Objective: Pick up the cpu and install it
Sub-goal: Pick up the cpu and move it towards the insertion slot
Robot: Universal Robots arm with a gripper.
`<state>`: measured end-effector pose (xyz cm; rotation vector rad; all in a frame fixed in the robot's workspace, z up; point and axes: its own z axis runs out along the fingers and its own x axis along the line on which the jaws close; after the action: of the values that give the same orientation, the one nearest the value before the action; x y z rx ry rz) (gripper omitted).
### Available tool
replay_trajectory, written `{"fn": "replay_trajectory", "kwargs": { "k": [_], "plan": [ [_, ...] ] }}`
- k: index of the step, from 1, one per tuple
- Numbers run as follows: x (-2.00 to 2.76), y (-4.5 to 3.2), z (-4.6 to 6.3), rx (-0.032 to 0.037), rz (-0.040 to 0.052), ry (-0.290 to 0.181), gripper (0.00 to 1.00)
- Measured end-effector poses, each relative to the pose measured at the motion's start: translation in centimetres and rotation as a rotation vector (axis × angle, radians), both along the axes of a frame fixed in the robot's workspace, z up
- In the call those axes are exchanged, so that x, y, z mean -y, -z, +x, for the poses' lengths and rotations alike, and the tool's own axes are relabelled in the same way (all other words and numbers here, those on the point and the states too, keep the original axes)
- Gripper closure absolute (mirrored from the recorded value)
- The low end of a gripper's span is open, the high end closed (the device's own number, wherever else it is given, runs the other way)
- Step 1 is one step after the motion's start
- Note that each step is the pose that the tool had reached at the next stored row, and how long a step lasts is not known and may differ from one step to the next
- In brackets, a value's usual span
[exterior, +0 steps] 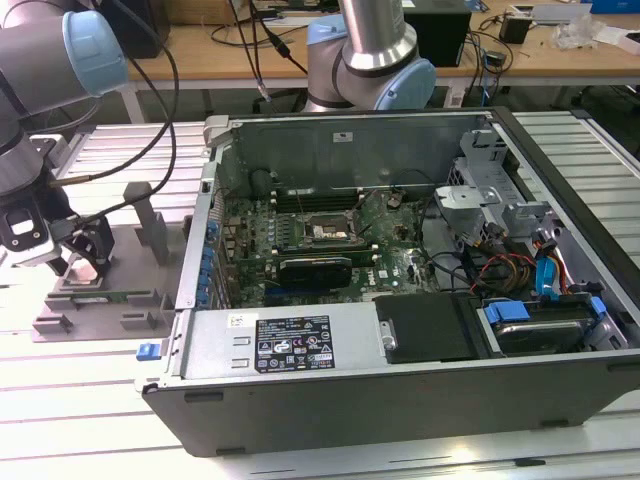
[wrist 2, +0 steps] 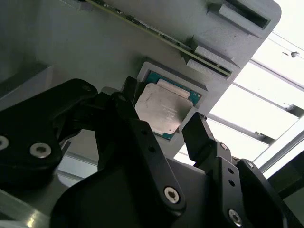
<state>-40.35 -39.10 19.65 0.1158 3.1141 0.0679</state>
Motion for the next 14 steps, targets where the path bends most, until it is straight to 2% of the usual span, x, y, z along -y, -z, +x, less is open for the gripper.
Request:
{"fn": "replay_trajectory", "kwargs": {
  "k": [9,12,14],
  "plan": [
    [-0.07,0.38,0.00,0.0001,0.0001,-0.008,0.34],
    [-0.61,0.49,-0.01,0.0000,-0.0001,-0.009,0.34],
    [-0.64,0.51,-0.02,0.0000,-0.0004,-0.017,0.34]
  ]
}}
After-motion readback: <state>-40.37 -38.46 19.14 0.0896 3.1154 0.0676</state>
